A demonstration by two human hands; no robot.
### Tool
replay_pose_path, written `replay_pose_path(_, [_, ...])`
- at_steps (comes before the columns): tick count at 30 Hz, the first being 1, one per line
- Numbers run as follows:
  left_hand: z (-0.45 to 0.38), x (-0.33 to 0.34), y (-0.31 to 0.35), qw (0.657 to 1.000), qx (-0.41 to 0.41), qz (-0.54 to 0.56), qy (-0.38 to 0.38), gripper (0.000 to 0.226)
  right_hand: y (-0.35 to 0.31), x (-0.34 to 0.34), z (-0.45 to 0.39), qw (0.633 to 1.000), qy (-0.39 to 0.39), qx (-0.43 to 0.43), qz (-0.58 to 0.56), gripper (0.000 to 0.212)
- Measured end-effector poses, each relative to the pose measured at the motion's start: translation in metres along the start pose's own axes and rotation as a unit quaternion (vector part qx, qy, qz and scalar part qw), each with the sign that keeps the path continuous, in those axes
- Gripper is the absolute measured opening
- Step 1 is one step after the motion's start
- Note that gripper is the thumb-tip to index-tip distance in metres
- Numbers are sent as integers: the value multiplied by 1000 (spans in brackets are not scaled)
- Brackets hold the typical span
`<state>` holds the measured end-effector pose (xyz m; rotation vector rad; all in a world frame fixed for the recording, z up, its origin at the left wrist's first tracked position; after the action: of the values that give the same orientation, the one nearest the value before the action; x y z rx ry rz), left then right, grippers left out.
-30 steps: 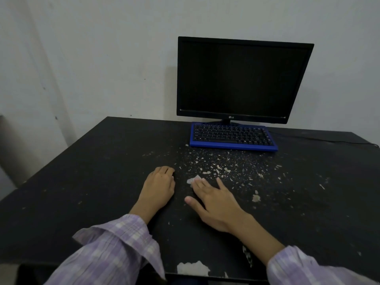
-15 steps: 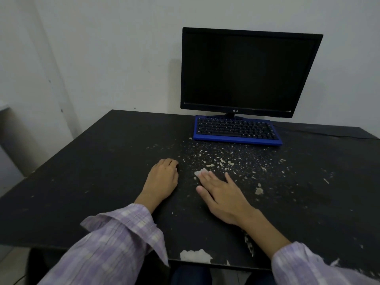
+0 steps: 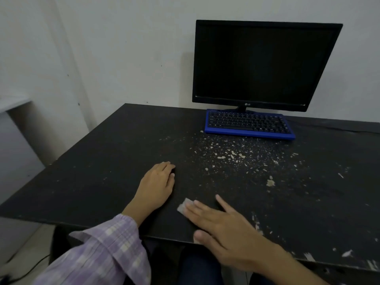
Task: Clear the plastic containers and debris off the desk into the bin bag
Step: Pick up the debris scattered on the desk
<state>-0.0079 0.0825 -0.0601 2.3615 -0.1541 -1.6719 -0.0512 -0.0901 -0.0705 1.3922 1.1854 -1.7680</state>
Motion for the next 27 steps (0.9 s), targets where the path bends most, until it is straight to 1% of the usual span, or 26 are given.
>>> replay_pose_path(2, [6, 0, 0, 1000, -5, -12, 4, 41, 16, -5, 11, 999, 11, 46, 3, 61])
replay_pose_path(4, [6, 1, 1, 1000, -7, -21, 5, 40, 25, -10, 8, 995, 32, 97, 8, 73])
replay_pose_path(6, [5, 1, 2, 1000, -5, -26, 8, 40, 13, -7, -5, 992, 50, 114, 20, 82])
replay_pose_path(7, [5, 1, 2, 1000, -5, -28, 8, 39, 1, -4, -14, 992, 57, 108, 19, 83])
replay_pose_path(9, [5, 2, 2, 1000, -7, -21, 6, 39, -28, 5, -25, 995, 60, 78, 4, 82])
replay_pose_path(11, [6, 2, 2, 1000, -6, -20, 9, 39, -49, 14, -27, 998, 46, 44, -6, 81])
replay_pose_path(13, [6, 2, 1, 1000, -1, -21, 7, 39, -51, 16, -16, 999, 42, 27, -20, 75])
replay_pose_path(15, [6, 2, 1, 1000, 0, -19, 3, 40, -35, 13, 2, 997, 71, 28, -21, 68])
replay_pose_path(16, [6, 2, 1, 1000, 0, -20, 2, 41, -24, 9, 13, 995, 93, 38, -8, 64])
replay_pose_path(18, [5, 2, 0, 1000, -2, -22, 4, 41, 9, 3, 33, 989, 123, 86, 13, 59])
replay_pose_path(21, [3, 2, 0, 1000, 1, -22, 10, 40, 43, -4, 53, 978, 126, 162, 41, 55])
replay_pose_path(23, [-1, 1, 0, 1000, 6, -17, 12, 39, 37, -5, 47, 977, 112, 172, 64, 53])
replay_pose_path(24, [-3, 1, -1, 1000, 8, -12, 9, 39, 27, -4, 40, 979, 120, 151, 66, 54])
replay_pose_path(25, [-7, 2, -4, 1000, 9, -7, 6, 39, 14, 1, 30, 984, 112, 125, 59, 54])
replay_pose_path(27, [-15, 2, -9, 1000, 14, -3, -2, 39, -10, 10, 11, 992, 78, 84, 58, 56])
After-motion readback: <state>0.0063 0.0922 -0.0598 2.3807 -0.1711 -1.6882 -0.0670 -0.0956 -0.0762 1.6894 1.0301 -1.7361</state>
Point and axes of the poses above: each hand's wrist, its own z-axis away from the middle knuckle, its own x-axis out of the palm, y = z × x, the point moved 8 cm from there along -z, towards the middle knuckle, and after that the axes turned 3 degrees about x, right-handed, at the moved point
